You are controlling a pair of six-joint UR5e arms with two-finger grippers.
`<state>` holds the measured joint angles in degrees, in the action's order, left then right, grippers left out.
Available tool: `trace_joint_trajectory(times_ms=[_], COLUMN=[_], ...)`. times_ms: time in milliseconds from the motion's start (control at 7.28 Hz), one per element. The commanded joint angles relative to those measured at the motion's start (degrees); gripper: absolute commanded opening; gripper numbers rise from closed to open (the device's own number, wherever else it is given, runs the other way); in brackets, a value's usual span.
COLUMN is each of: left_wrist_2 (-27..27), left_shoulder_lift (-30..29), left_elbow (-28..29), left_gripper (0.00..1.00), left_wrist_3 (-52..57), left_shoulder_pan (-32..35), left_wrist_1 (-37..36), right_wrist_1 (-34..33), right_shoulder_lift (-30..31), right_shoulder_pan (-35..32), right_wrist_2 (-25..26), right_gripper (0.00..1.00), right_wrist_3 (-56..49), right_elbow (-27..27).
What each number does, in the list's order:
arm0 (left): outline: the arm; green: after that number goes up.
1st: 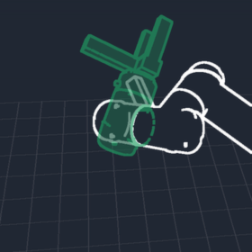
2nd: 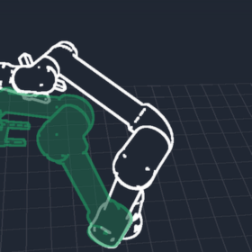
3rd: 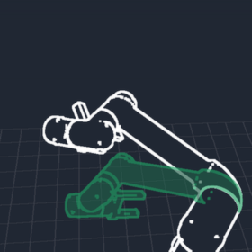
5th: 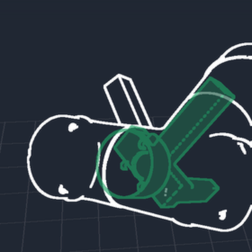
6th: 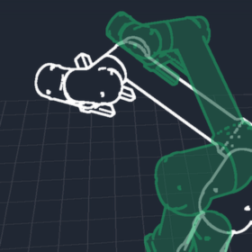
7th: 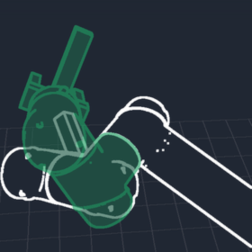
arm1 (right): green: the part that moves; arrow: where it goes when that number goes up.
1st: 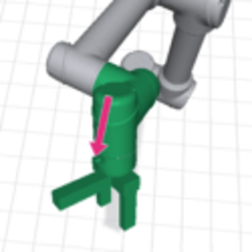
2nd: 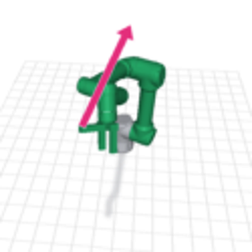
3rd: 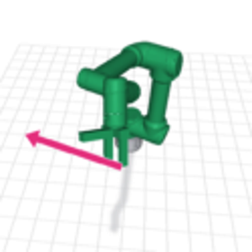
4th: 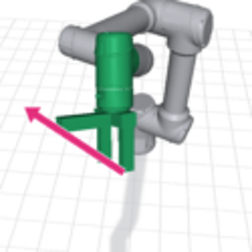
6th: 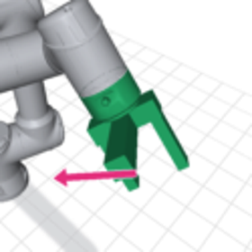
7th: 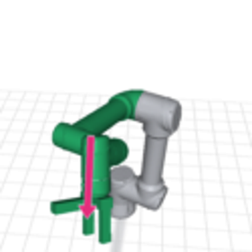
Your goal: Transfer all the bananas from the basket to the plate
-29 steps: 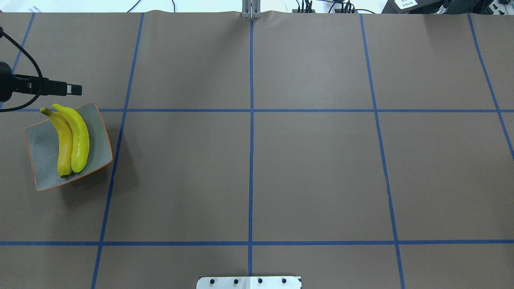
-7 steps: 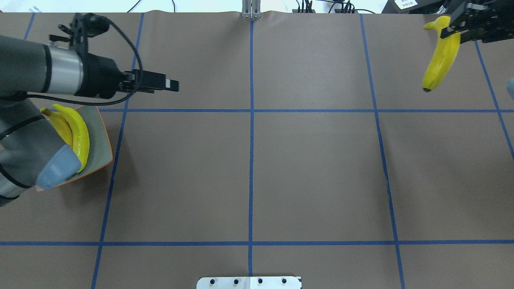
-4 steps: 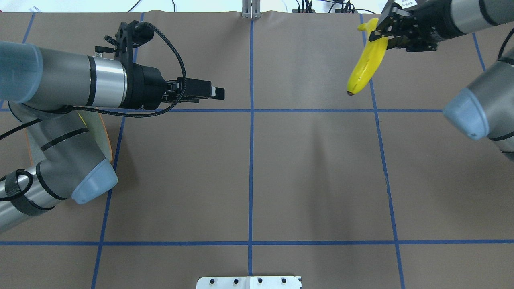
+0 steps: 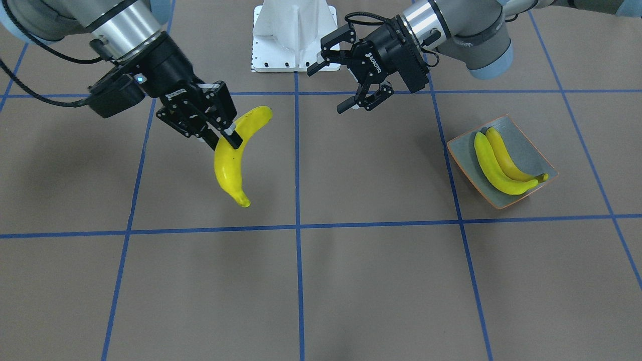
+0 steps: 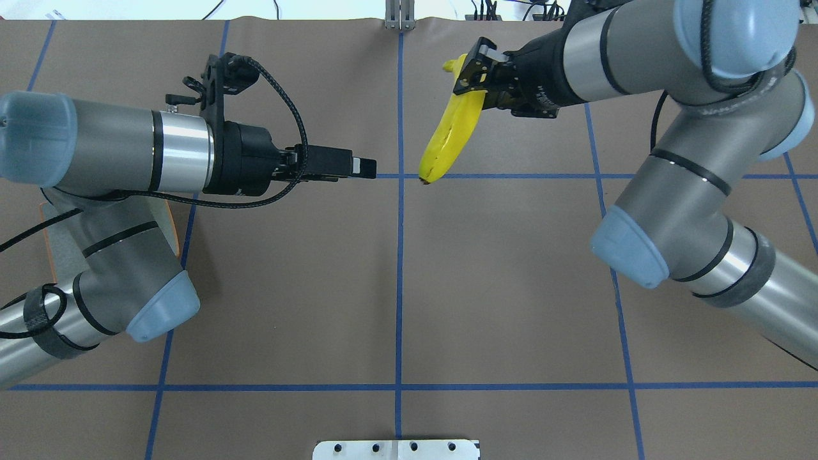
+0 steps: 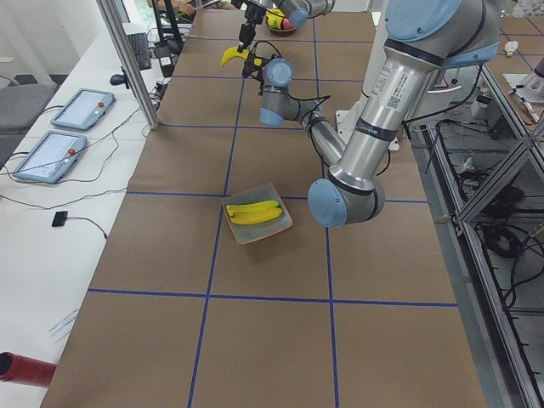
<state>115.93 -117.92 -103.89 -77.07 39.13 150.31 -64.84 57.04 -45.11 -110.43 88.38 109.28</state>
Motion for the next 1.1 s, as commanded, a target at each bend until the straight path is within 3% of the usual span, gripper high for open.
trace_joint_trajectory(times_ms=[0,549,686,824,961], left_wrist_2=[0.0,0.1,0.1,0.1,0.1], left_shoulder_lift=[0.1,0.2,0.2,0.2,0.3], left_elbow=[-0.2,-0.1,-0.2,-0.2,-0.3], left_gripper=[0.99,0.99,0.9,0.59,0.17], left_wrist_3=[-0.1,0.0,0.0,-0.1,-0.1], left_shoulder_pan=[-0.4,-0.5,-0.6,-0.8,-0.9], left_wrist_1=[1.2,1.3,1.3,1.3,1.3], right_wrist_1=[-0.4,-0.4,-0.4,-0.4,-0.2], right_shoulder_lift=[-3.0,-5.6,-5.6,-5.6,-5.5], right_shoulder_pan=[5.4,10.6,10.7,10.7,10.7], right_wrist_2=[5.3,10.5,10.5,10.6,10.5], right_gripper=[0.0,0.0,0.0,0.0,0.0], right_wrist_3=[0.3,1.5,1.5,1.5,1.4], right_elbow=[0.1,0.8,1.5,1.6,1.6])
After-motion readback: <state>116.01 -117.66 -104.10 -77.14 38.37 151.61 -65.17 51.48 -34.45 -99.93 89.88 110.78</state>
